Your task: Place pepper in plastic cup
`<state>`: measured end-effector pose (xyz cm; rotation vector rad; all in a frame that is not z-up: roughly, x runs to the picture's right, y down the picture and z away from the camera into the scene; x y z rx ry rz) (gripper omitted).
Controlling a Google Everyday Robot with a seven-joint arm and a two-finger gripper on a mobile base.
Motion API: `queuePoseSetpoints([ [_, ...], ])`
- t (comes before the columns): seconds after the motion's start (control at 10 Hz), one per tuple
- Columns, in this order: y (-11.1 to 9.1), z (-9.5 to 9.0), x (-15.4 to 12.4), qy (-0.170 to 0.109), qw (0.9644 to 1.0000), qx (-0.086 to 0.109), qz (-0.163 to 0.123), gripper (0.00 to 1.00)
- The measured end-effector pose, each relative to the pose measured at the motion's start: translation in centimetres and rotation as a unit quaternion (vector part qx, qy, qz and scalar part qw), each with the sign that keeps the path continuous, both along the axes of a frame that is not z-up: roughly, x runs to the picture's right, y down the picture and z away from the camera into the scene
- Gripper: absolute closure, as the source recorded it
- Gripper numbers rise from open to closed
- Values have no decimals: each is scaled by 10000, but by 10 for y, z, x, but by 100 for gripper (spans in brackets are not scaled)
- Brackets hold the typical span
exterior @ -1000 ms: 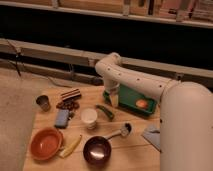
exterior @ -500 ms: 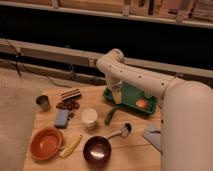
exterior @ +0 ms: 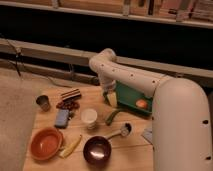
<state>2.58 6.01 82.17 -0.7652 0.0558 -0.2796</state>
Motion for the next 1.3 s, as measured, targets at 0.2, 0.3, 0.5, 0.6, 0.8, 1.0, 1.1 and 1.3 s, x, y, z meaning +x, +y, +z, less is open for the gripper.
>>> queuePoseSetpoints([
  [0.2, 16, -13, -17, -103, 9998, -63, -173, 20],
  [0.3, 24, -18, -26, -178, 9995, -69, -255, 20],
  [0.5, 45, -35, -29, -276, 9986, -101, -428, 20],
  [0.6, 55, -45, -28, -335, 9980, -84, -527, 20],
  [0.8, 67, -60, -10, -344, 9974, 13, -629, 20],
  [1.0, 63, -59, 23, -254, 9969, 112, -736, 20],
  [1.1, 55, -53, 47, -197, 9968, 150, -766, 20],
  [1.3, 34, -32, 99, -90, 9964, 170, -828, 20],
])
